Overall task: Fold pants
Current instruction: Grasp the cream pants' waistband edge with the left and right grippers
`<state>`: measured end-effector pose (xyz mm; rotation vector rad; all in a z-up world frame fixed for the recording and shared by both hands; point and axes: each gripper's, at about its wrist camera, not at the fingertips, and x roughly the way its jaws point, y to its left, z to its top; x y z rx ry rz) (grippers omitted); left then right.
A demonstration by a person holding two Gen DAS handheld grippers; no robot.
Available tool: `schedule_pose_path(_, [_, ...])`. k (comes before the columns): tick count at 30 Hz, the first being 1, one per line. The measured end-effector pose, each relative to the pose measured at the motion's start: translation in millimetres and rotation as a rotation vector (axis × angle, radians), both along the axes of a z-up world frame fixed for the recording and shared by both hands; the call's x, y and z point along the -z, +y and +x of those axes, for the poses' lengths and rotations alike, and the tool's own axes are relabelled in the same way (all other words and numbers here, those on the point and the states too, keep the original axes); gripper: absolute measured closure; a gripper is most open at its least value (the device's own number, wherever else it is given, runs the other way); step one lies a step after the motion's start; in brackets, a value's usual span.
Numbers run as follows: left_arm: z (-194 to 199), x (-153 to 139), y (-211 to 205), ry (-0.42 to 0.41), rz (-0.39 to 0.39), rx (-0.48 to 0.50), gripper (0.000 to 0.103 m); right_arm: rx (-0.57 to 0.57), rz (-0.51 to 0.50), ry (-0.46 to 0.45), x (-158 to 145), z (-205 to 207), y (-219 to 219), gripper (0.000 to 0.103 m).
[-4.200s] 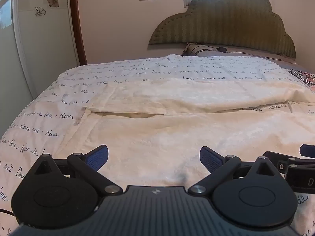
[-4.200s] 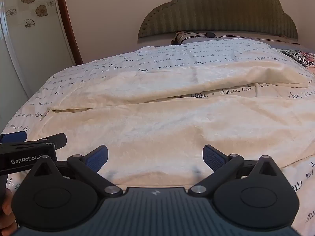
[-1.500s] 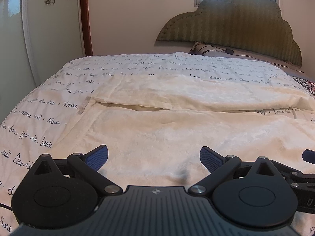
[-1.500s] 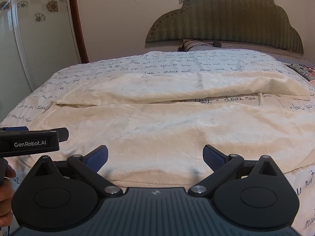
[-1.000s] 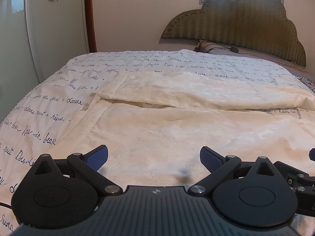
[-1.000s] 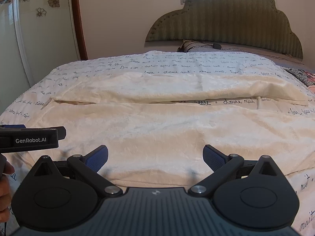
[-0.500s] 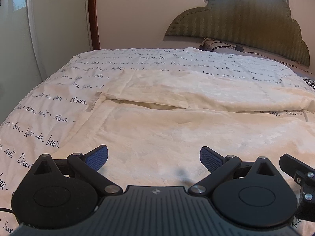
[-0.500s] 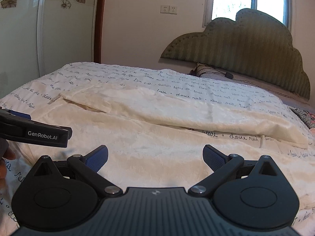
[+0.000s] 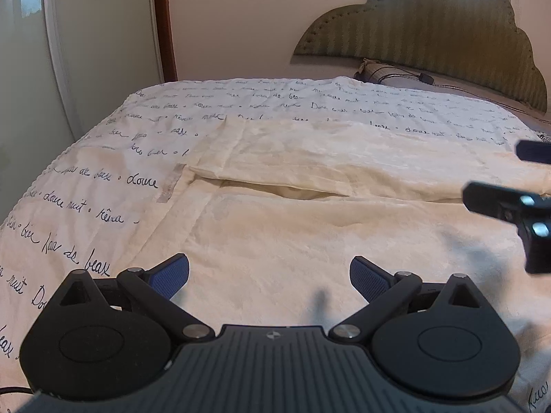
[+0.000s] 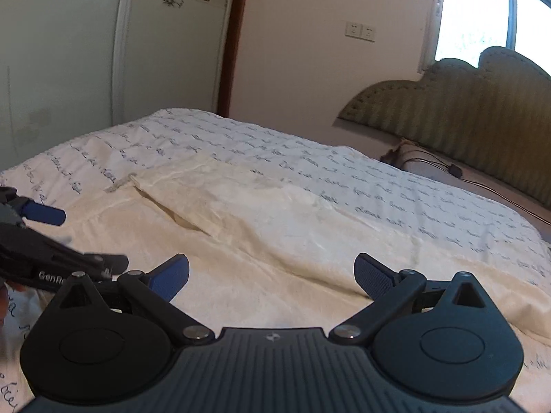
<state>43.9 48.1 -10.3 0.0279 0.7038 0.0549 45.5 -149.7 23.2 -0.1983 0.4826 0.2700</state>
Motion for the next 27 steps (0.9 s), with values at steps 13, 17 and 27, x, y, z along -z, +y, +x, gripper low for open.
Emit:
schedule_pose_path(13, [29.0, -2.9, 40.7, 0.012, 0.016, -0.029, 0.001, -0.186, 0.075, 0.200, 26.2, 222.6, 26.2, 0.002])
schedule_pose_path(17, [42.1, -5.6, 50.5, 0.014, 0.011, -0.051, 0.001, -0.171, 0.039, 0.256, 42.9, 283.5, 37.5, 0.023])
schedule_pose_path(27, [100.7, -7.2, 69.3, 0.064, -0.076, -0.064, 0.001, -0.324, 0.060, 0.428, 69.8, 335.8, 34.3, 0.074])
